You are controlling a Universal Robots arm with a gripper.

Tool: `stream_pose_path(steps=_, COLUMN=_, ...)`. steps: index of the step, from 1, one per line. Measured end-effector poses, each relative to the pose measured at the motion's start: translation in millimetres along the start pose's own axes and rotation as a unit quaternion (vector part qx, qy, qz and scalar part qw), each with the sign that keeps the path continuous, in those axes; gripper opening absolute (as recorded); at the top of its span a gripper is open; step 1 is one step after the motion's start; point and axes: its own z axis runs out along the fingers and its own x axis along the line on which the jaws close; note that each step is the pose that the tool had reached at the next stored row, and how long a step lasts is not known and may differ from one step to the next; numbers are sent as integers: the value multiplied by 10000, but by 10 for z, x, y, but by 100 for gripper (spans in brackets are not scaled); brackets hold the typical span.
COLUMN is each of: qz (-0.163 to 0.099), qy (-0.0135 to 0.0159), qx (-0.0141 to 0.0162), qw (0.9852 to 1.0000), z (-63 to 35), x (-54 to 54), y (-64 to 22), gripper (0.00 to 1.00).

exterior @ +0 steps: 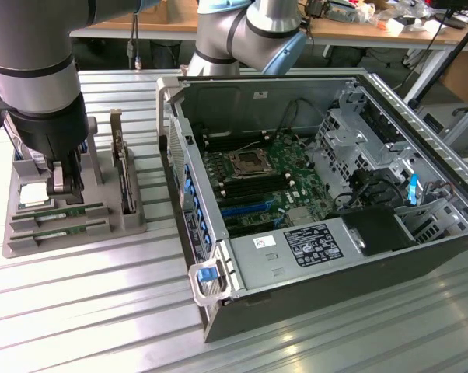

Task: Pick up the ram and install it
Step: 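Pick up the ram and move it above insertion slot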

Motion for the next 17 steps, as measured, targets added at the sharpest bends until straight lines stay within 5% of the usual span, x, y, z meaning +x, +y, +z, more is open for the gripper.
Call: stream_pose_path(steps=17, qz=0, qy=1, qx=-1, qw=10000, z=109, x=39, y=5, gripper=30)
